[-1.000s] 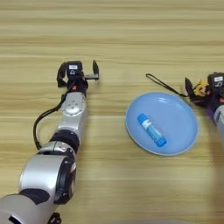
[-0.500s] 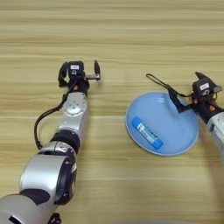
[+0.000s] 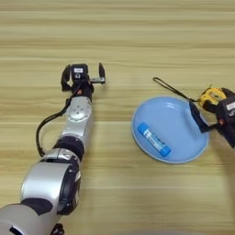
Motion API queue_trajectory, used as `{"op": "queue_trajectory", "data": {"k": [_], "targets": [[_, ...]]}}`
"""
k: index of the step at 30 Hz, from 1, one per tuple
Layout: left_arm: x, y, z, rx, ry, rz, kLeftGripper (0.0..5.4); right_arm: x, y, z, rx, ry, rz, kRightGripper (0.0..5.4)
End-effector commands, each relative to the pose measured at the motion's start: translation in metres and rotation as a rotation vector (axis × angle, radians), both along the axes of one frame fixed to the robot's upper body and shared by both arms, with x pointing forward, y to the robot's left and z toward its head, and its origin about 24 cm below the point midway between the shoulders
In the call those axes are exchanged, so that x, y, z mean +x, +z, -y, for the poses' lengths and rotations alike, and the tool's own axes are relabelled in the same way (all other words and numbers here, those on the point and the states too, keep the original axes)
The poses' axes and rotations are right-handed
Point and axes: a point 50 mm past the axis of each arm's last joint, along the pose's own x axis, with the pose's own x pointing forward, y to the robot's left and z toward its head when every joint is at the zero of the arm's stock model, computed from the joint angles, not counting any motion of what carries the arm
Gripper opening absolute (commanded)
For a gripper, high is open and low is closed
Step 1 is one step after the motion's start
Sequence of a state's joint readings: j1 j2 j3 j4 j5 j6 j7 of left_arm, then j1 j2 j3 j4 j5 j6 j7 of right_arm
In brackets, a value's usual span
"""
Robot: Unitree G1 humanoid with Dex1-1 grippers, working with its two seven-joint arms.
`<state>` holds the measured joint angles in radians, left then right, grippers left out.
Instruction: Move the objects on the table
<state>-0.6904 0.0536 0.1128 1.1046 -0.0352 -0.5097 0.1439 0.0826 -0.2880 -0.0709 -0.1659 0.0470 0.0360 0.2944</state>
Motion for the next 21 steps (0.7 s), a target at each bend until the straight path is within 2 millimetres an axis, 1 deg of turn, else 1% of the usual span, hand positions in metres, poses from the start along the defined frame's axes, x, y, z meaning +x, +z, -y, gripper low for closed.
{"op": "queue_trajectory", "data": {"k": [1, 5, 10, 12, 21], "targets": [[0.0, 0.0, 0.002, 0.018, -0.004, -0.001, 5.4, -0.012, 0.005, 0.016, -0.005, -0.04, -0.02, 5.37], [0.0, 0.0, 0.003, 0.019, -0.003, -0.001, 5.4, -0.024, 0.003, 0.025, 0.002, -0.049, -0.073, 5.37], [0.001, 0.001, 0.003, 0.016, -0.002, 0.001, 5.4, -0.039, -0.005, 0.039, 0.031, -0.076, -0.183, 5.37], [0.001, 0.001, 0.003, 0.016, -0.001, 0.001, 5.4, -0.043, -0.009, 0.041, 0.042, -0.072, -0.235, 5.37], [0.001, 0.001, 0.002, 0.018, 0.001, -0.001, 5.4, -0.043, -0.027, 0.045, 0.119, -0.096, -0.355, 5.37]]}}
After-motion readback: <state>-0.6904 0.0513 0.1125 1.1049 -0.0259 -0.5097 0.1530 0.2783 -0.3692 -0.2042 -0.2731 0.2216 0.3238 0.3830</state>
